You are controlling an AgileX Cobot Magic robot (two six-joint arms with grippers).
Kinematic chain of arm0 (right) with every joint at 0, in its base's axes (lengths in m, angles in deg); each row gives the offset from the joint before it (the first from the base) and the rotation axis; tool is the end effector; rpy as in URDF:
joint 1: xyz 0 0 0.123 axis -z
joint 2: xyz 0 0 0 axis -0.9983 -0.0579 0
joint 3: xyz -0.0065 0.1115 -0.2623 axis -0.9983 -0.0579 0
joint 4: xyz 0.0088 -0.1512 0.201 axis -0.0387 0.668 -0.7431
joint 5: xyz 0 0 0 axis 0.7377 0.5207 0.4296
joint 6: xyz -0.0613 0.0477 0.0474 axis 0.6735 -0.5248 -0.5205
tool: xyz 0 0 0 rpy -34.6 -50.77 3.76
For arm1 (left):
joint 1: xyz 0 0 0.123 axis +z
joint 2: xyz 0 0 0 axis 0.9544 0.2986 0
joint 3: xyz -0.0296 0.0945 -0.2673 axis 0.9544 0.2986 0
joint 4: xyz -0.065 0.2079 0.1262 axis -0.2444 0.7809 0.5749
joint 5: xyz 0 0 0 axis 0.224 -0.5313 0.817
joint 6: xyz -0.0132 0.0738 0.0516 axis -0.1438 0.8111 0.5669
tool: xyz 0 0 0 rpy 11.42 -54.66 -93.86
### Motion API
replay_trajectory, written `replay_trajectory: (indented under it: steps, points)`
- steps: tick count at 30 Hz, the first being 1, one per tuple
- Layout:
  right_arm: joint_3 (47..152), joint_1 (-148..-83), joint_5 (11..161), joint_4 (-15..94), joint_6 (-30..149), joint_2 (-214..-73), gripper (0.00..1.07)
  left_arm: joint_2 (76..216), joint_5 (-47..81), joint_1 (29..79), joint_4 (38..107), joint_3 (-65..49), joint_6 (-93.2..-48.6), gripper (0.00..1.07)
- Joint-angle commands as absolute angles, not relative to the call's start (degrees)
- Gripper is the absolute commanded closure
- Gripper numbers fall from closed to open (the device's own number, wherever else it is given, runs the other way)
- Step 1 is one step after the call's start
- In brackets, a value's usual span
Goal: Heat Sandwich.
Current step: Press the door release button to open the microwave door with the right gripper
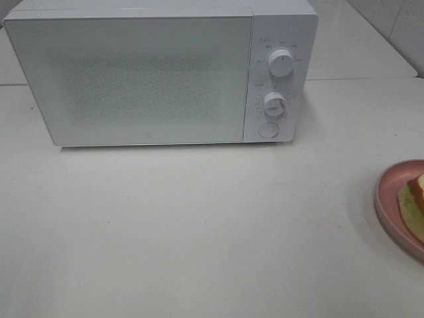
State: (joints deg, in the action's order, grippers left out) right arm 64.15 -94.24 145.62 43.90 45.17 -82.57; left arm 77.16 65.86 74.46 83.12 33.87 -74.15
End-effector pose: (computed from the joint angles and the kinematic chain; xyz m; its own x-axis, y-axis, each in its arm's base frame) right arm 0.0145 -0.0034 0.3020 -0.4501 0.0754 -0.8898 -0.0204 0.9953 0.0946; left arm -0.0048 -0.0053 0.2784 -0.4368 -0.0376 -0.8988 0.0081 0.9989 -0.0457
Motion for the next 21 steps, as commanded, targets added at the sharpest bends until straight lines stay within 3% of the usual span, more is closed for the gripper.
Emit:
replay_trajectory:
  steps: [1, 21]
  points:
    - [64.4, -94.1, 142.0, 43.8, 45.6, -85.6, 0.31, 75.7, 65.3, 74.6, 82.9, 34.1, -74.1, 0.07]
    - [64.4, -94.1, 125.3, 44.0, 45.6, -104.5, 0.31, 75.7, 65.3, 74.6, 82.9, 34.1, -74.1, 0.07]
